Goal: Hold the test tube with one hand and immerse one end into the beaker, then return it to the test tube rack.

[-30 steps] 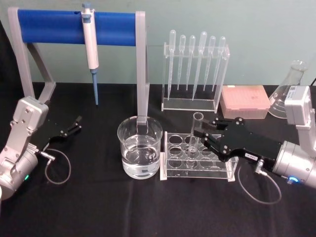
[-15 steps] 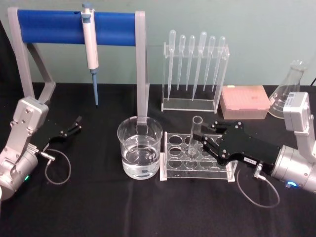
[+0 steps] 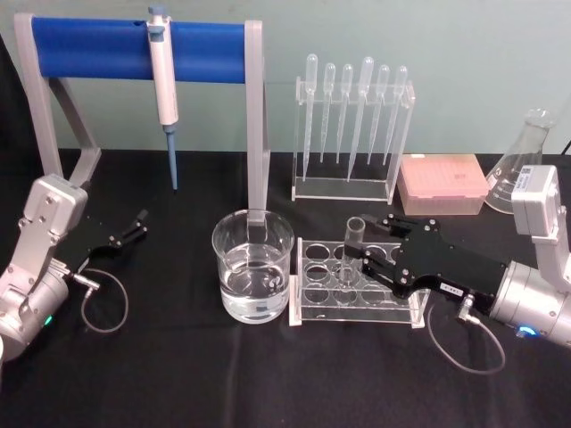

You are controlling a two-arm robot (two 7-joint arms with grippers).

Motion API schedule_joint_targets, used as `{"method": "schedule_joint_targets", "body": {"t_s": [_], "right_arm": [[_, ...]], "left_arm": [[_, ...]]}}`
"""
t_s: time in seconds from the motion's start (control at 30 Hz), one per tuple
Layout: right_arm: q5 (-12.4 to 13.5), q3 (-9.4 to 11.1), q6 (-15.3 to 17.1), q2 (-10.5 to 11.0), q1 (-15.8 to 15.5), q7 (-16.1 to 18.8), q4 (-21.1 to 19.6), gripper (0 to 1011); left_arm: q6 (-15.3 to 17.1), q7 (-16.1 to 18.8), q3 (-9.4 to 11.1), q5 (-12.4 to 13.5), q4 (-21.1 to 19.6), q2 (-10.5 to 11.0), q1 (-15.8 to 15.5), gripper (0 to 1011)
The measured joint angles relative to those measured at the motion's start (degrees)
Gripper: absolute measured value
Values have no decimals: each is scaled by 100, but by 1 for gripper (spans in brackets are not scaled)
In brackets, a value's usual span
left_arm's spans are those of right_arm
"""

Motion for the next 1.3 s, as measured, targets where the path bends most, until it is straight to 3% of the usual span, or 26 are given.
{"method": "schedule_joint_targets", "body": {"t_s": [0.27,0.4,0.6,0.7,0.97,1.3], "right_arm": [[1,42,-2,5,-31,-17,-111,628],[63,178,-39,26,-99,-57,-357,790],[234,446,-18,72,-210,-215,-717,930],[309,638,21,75,-322,-437,-873,1000],[342,1180,242,-177,-783,-1414,-1001,1002],[-311,1502,314,-573,-1199,-2621,-971,1003]], "left_arm": [[0,0,0,0,0,0,0,1000],[0,0,0,0,0,0,0,1000],[0,0,0,0,0,0,0,1000],[0,0,0,0,0,0,0,1000],[0,0,0,0,0,0,0,1000],[0,0,0,0,0,0,0,1000]]}}
